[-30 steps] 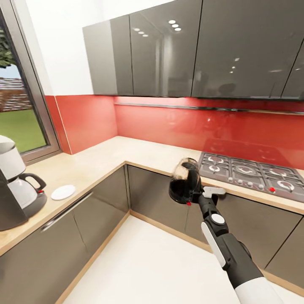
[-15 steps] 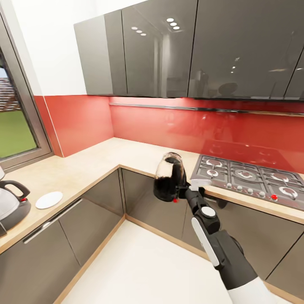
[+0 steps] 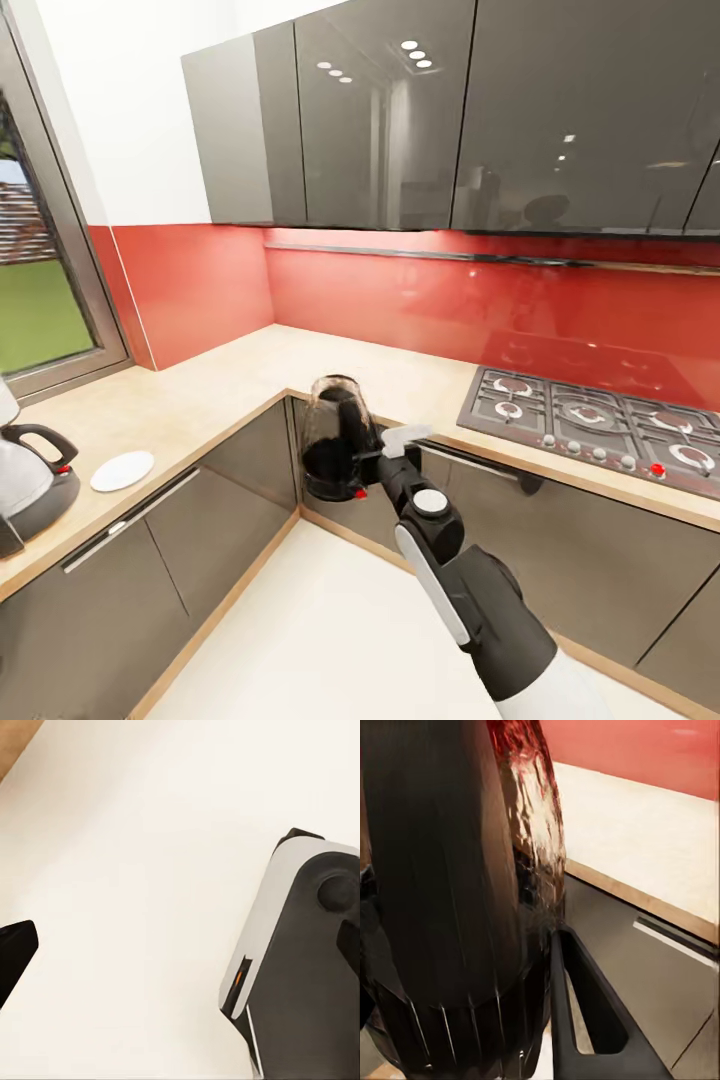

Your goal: Set up a coffee station on the kitchen countertop: keep the coffee maker on the countertop, move the bottle of coffee from the kitchen shelf to the counter next to the coffee maker, place a paper coffee filter on top of the coffee maker, put the saucer next to the coffee maker with the coffee cup on the saucer, and place the electric kettle next to the coffee maker.

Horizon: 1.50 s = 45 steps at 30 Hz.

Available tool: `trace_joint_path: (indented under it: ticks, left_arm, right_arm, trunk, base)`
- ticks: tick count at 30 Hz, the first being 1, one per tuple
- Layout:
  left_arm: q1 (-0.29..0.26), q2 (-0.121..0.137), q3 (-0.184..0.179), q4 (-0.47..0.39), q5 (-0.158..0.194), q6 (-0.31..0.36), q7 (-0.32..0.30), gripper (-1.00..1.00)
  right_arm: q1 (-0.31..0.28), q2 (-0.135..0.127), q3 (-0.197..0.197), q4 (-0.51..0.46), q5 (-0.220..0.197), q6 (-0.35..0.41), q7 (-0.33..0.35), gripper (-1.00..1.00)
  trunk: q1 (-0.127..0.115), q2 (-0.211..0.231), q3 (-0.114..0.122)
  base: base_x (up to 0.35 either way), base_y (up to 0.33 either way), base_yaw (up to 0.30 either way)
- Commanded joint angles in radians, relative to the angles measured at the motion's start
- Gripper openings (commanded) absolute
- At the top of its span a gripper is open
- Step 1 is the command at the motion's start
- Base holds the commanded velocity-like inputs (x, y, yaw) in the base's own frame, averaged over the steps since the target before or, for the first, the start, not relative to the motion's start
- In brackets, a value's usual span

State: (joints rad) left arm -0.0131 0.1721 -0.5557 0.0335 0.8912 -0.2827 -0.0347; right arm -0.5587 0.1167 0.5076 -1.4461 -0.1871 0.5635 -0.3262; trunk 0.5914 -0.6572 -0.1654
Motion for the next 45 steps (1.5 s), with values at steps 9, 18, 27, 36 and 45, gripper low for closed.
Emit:
trace_joint_path:
  ticks: [9, 18, 27, 36, 45]
  left_arm:
    - [-0.002, -0.002, -0.008, 0.001, 0.01, -0.005, 0.047, 1.0]
    - [-0.002, -0.014, -0.008, 0.001, 0.011, -0.009, 0.047, 1.0]
    - [-0.002, -0.014, -0.008, 0.003, 0.009, -0.01, 0.045, 1.0]
    - [-0.002, -0.021, -0.009, 0.003, 0.009, -0.01, 0.045, 1.0]
    - [-0.002, -0.022, -0.008, 0.003, 0.009, -0.01, 0.045, 1.0]
  right_arm:
    - [0.003, -0.002, 0.005, 0.001, -0.012, -0.001, -0.01, -1.0]
    - [0.003, -0.004, 0.006, 0.006, -0.012, -0.004, -0.011, -1.0]
    - [0.003, -0.002, 0.006, 0.0, -0.009, -0.002, -0.013, -1.0]
    - [0.003, -0.002, 0.006, 0.003, -0.008, -0.003, -0.013, -1.0]
    - [0.005, -0.003, 0.014, 0.006, -0.008, -0.041, -0.109, -1.0]
  trunk:
    - [0.0, -0.002, -0.01]
    - [0.0, -0.002, -0.016]
    - [0.0, -0.002, -0.021]
    - [0.0, -0.002, -0.027]
    - [0.0, -0.002, -0.032]
  base:
    - [0.0, 0.0, 0.213]
    - [0.047, -0.032, 0.257]
    - [0.079, -0.056, 0.275]
    - [0.0, 0.0, 0.271]
    - [0.0, 0.0, 0.274]
